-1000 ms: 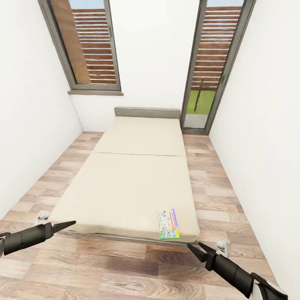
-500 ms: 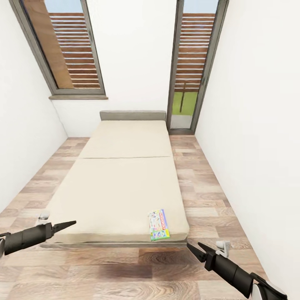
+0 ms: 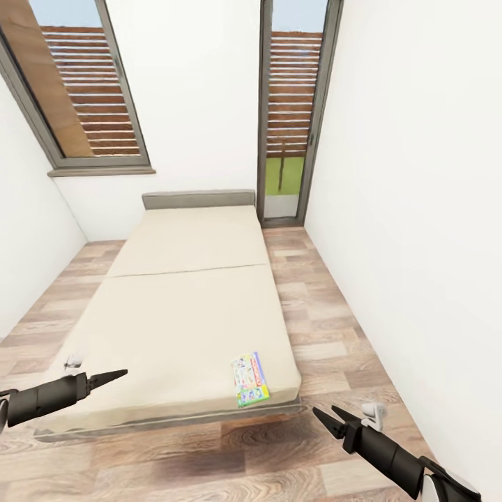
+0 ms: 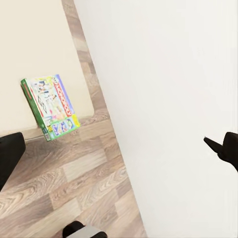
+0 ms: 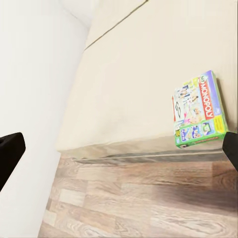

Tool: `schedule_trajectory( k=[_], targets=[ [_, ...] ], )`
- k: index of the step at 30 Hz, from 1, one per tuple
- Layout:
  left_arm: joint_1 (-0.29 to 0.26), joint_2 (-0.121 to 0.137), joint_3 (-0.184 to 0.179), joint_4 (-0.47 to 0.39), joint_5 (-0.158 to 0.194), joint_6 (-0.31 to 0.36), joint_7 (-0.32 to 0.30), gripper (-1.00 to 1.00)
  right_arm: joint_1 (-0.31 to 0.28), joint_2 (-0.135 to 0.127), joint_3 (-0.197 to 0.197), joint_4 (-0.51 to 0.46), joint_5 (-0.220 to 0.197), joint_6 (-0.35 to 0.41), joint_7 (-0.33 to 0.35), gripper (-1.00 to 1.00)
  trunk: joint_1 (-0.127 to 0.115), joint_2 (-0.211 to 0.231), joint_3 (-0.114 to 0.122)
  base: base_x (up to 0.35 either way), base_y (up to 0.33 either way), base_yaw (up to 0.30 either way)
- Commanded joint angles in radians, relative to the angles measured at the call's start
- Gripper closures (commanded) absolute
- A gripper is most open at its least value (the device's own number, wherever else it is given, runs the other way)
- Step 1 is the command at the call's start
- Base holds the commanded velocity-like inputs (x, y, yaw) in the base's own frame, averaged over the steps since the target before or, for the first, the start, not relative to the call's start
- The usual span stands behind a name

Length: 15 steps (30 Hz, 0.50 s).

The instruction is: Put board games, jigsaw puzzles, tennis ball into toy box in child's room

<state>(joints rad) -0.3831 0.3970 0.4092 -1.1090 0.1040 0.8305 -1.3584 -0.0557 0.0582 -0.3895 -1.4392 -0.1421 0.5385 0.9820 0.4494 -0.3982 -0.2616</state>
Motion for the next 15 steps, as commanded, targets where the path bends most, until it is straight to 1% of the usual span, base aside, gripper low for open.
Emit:
schedule_trajectory(
  k=[1,8,15],
  targets=[
    [0.0,0.0,0.0,0.0,0.002,0.01,-0.002,-1.0,-0.001,0.001,-0.002,0.0,-0.004,0.008,0.003,-1.0,0.001,-0.002,-0.001,0.0,0.081,-0.22],
    [0.0,0.0,0.0,0.0,0.003,0.01,-0.003,-1.0,-0.001,0.002,-0.002,-0.001,-0.004,0.008,0.003,-1.0,0.001,-0.002,0.008,0.0,0.066,-0.21],
    [0.0,0.0,0.0,0.0,0.003,0.01,-0.002,-1.0,-0.001,0.002,-0.003,0.0,-0.003,0.008,0.0,-1.0,0.001,-0.002,0.01,0.0,0.014,-0.063]
  ],
)
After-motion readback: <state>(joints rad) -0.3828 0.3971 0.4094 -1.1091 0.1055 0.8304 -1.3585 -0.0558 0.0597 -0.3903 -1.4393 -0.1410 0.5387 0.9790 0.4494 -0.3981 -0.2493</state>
